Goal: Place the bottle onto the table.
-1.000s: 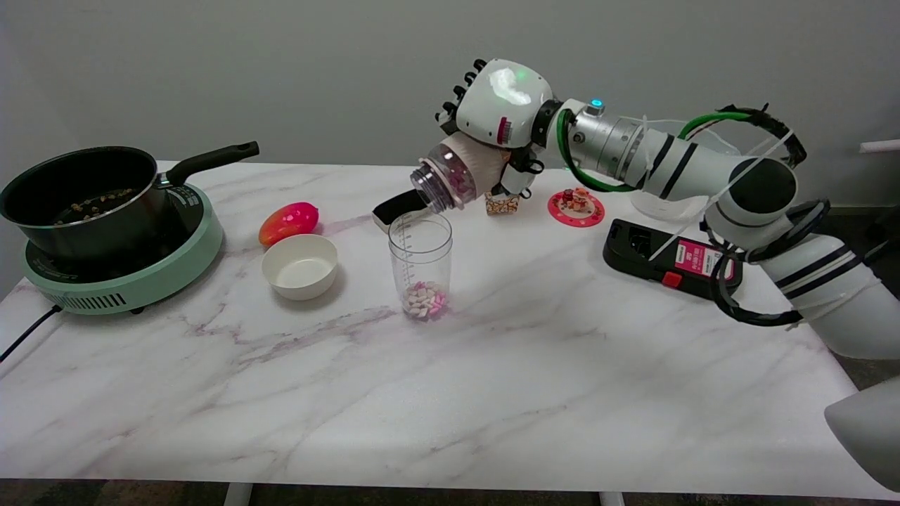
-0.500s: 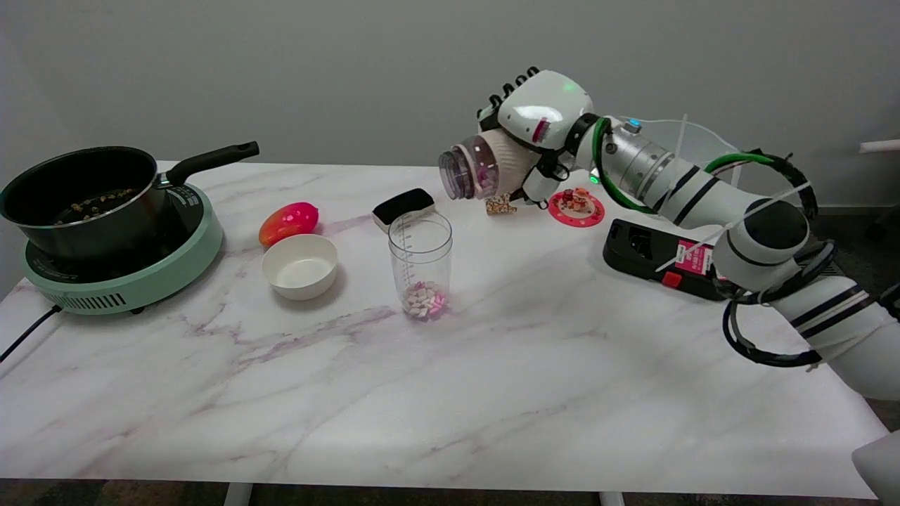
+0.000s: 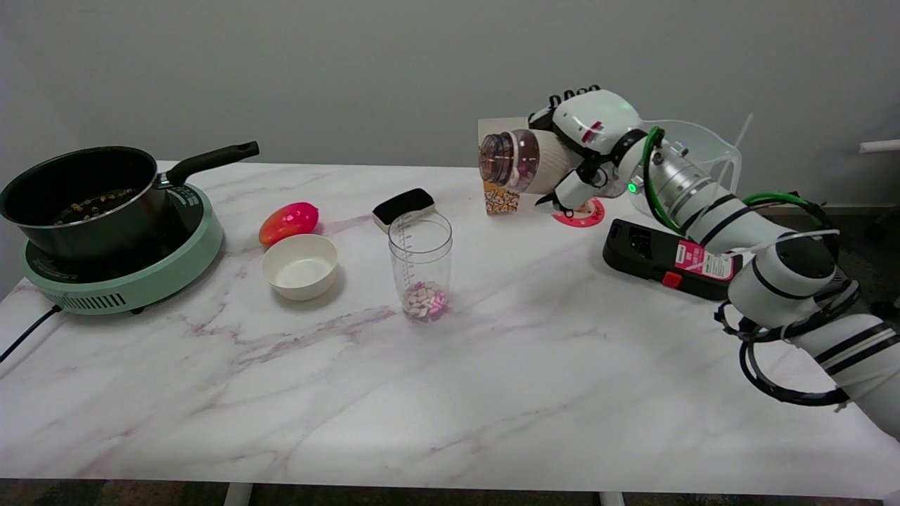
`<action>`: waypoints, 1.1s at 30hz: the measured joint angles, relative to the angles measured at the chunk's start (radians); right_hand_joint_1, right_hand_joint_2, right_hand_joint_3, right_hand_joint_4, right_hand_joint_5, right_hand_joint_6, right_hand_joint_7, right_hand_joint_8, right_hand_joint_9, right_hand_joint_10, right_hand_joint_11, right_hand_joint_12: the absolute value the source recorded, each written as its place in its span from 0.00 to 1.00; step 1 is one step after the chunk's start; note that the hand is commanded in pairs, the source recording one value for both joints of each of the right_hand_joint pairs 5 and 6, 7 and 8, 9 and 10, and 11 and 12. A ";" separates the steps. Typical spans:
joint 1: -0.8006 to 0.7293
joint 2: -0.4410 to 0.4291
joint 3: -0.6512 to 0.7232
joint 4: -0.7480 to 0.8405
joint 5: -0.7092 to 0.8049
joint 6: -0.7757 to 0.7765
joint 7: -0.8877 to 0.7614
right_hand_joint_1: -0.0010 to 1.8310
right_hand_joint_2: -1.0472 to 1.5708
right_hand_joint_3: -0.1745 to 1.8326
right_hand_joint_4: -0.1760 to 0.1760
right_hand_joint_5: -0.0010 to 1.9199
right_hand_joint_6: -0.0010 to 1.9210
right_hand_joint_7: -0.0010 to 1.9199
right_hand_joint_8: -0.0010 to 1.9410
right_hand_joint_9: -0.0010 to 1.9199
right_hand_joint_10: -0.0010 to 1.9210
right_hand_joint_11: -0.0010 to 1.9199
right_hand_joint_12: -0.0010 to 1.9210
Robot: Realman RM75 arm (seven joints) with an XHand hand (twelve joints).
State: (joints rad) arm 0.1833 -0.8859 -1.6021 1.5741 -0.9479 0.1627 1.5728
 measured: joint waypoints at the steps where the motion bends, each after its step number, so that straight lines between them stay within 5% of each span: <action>1: -0.010 -0.001 0.007 0.000 0.016 -0.006 0.000 0.70 0.96 0.35 0.50 1.00 1.00 0.88 0.87 0.81 0.80 0.67 0.67; 17: -0.129 -0.031 0.104 -0.021 0.269 -0.039 0.001 0.67 1.00 0.30 0.50 1.00 1.00 0.89 0.88 0.82 0.82 0.68 0.68; 33: -0.118 -0.097 0.147 -0.177 0.571 0.127 -0.047 0.67 1.00 0.30 0.50 1.00 1.00 0.89 0.88 0.82 0.82 0.68 0.68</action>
State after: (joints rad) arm 0.0651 -0.9825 -1.4552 1.3970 -0.3770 0.2900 1.5262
